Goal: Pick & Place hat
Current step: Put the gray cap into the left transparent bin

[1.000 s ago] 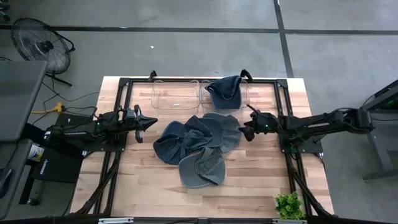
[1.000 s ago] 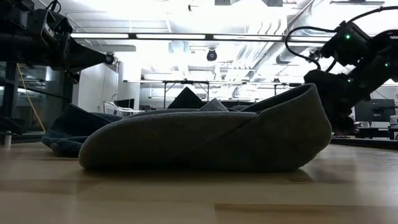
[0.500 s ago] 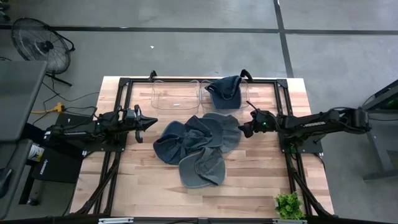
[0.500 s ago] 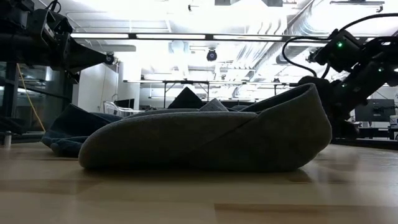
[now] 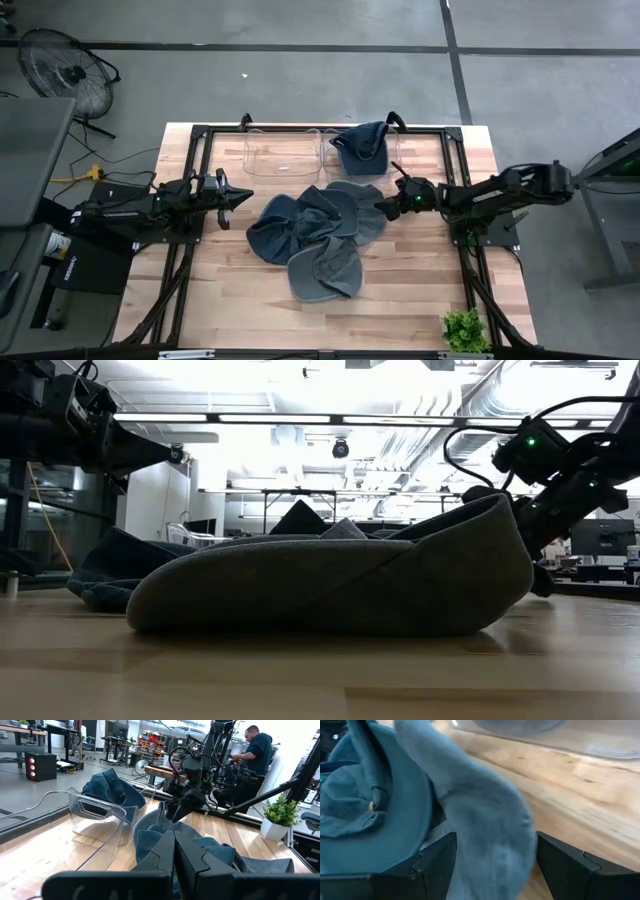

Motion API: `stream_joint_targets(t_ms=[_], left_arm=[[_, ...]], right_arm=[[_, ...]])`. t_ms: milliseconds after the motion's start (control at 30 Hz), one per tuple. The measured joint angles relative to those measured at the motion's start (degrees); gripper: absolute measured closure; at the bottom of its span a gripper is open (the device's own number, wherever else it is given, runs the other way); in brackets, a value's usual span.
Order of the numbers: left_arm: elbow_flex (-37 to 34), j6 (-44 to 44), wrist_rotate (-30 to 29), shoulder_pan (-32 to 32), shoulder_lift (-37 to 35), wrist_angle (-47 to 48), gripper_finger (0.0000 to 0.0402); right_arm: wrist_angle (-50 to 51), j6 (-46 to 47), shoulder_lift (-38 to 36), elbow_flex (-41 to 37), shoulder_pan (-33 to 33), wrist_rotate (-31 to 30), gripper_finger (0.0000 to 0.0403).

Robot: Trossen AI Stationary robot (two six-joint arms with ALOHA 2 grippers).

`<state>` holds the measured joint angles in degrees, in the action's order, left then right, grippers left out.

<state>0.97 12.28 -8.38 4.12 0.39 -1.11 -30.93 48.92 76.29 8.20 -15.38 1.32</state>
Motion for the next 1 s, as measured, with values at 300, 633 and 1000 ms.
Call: stream_joint_targets(t_ms=[300,633,1000], left_arm=[[0.0,-0.01,0.0,-0.01,0.01,0.01,0.0401],[0.0,0.0,0.0,-0.01,0.01,-0.02,0.0401],[0.0,0.01,0.0,-0.02,0.01,0.01,0.0401]], right_arm=[[0.44,-0.03,1.34,0.62,0.0,3.37,0.0153],[1.07,-0.34,1.34,0.62,0.06,8.93,0.0283],[1.2,-1.04,1.18,0.57,2.59,14.53,0.039]])
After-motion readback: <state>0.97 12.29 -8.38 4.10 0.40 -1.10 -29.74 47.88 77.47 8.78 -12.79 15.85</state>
